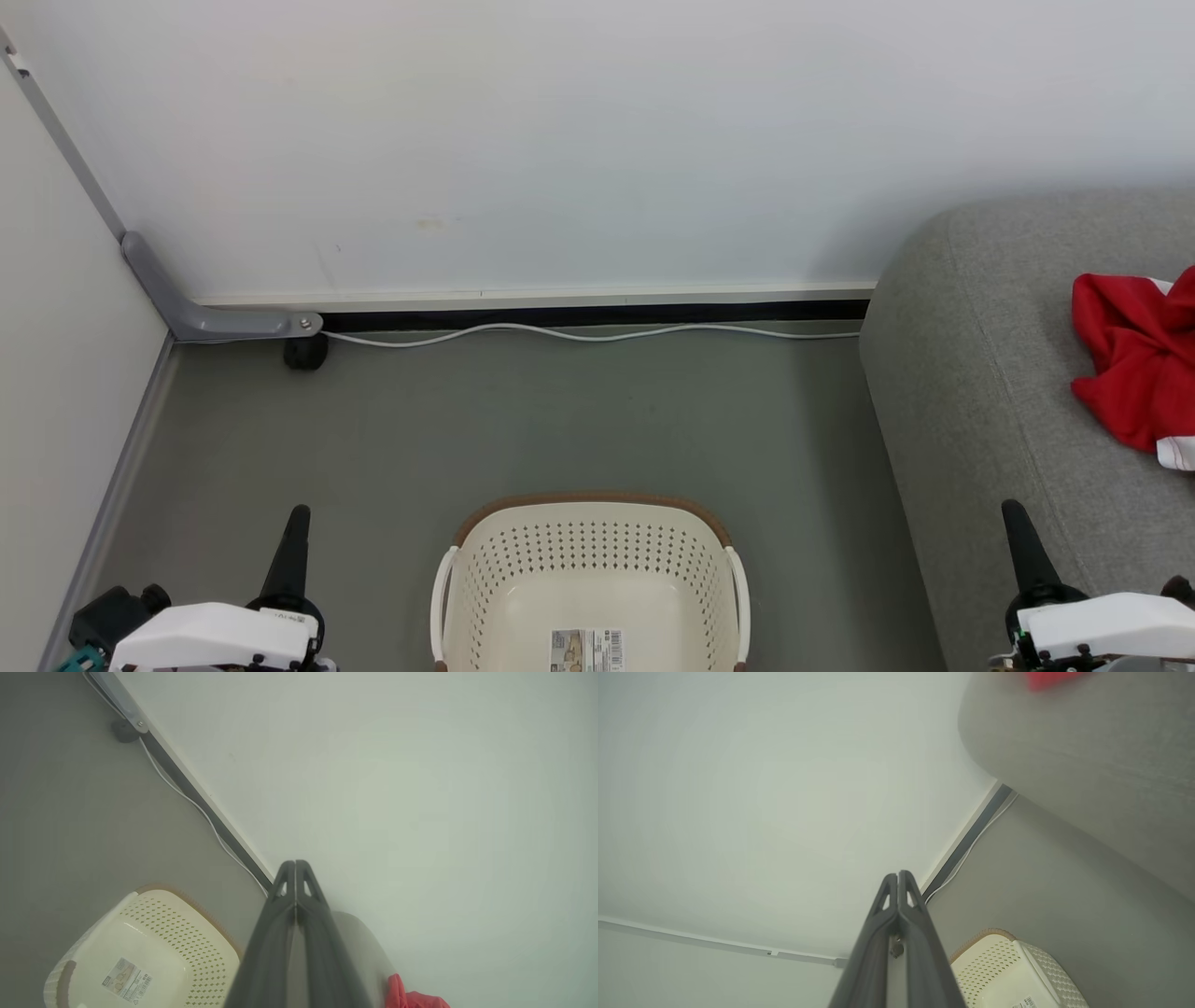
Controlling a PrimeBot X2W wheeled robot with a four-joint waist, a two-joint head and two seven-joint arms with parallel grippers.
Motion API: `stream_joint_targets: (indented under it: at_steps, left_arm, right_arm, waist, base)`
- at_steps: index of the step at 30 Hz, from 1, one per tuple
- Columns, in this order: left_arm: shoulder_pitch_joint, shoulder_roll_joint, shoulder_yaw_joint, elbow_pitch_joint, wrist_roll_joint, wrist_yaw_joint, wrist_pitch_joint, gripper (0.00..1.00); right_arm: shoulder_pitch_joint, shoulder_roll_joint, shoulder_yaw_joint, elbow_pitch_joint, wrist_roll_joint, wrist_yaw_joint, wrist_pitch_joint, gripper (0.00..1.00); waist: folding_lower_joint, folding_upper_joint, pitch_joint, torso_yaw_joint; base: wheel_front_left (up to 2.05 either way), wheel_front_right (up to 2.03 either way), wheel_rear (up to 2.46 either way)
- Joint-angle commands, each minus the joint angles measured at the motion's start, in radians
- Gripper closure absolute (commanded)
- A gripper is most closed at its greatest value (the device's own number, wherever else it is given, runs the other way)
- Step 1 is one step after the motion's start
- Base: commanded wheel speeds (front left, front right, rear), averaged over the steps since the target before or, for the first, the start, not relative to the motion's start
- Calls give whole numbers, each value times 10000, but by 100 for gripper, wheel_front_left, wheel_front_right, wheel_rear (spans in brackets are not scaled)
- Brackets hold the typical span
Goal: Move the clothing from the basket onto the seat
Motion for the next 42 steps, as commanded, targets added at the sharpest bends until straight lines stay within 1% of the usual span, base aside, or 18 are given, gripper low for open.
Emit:
stream_joint_targets:
  at_steps: [1,39,42]
  left_arm:
    - [-581,80,344,-306,-204,-143,92,100]
    - [-791,-555,1524,-681,-3652,-663,1212,100]
    - [-793,-561,1535,-685,-3683,-667,1221,100]
  right_arm:
    - [-473,-151,69,-327,271,23,87,100]
    - [-759,-190,-472,-626,4657,33,1237,100]
    - [-761,-191,-476,-629,4695,33,1247,100]
  waist:
    - [0,-1,3,-4]
    - [0,-1,146,-180]
    - [0,-1,148,-181]
  base:
    - [0,0,0]
    - [0,0,0]
    - [0,0,0]
